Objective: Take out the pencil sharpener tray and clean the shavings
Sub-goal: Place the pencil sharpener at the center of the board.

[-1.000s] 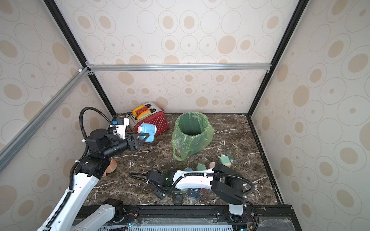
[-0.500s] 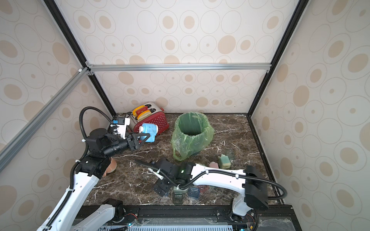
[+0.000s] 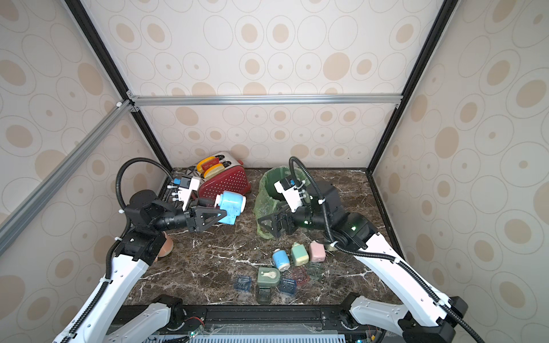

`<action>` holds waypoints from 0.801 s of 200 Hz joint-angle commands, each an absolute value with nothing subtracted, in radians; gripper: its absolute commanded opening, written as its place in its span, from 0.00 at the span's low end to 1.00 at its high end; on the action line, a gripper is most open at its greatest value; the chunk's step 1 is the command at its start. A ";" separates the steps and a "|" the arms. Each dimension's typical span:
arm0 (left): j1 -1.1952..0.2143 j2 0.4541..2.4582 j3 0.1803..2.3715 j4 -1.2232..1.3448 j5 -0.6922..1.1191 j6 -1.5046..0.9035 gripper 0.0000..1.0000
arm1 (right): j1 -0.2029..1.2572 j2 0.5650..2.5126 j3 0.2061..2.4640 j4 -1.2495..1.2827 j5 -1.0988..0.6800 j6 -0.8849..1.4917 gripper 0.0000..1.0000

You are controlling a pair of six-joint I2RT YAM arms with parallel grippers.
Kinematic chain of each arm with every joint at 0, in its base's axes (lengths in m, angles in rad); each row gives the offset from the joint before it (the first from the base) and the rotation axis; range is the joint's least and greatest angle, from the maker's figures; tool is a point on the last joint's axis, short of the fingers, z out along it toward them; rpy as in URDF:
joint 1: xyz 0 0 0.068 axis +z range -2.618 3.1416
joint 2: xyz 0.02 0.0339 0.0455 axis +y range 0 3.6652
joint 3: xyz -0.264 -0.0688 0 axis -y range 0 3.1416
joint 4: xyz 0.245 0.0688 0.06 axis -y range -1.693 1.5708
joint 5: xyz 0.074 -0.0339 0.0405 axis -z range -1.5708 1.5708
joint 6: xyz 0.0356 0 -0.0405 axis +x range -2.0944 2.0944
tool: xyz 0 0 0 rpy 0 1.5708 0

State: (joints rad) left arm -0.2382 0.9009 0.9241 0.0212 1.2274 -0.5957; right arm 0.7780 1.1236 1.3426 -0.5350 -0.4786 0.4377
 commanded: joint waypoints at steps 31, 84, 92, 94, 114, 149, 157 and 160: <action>-0.287 0.831 0.966 -0.058 1.350 -0.474 0.00 | 0.702 1.247 1.378 -0.289 -1.088 0.611 0.97; -0.314 0.842 0.964 -0.065 1.353 -0.477 0.00 | 0.723 1.355 1.479 -0.255 -1.230 0.615 0.93; -0.314 0.845 0.969 -0.072 1.356 -0.470 0.00 | 0.737 1.361 1.486 -0.254 -1.235 0.601 0.92; -0.314 0.846 0.969 -0.074 1.356 -0.470 0.00 | 0.740 1.362 1.489 -0.261 -1.234 0.595 0.92; -0.314 0.864 0.977 -0.087 1.356 -0.463 0.00 | 0.774 1.377 1.525 -0.367 -1.220 0.493 0.92; -0.314 0.884 0.980 -0.092 1.350 -0.465 0.00 | 0.837 1.410 1.578 -0.590 -1.137 0.295 0.91; -0.314 0.883 0.980 -0.091 1.348 -0.464 0.00 | 0.854 1.425 1.600 -0.656 -1.107 0.242 0.90; -0.314 0.883 0.982 -0.091 1.348 -0.463 0.00 | 0.862 1.430 1.610 -0.681 -1.092 0.223 0.90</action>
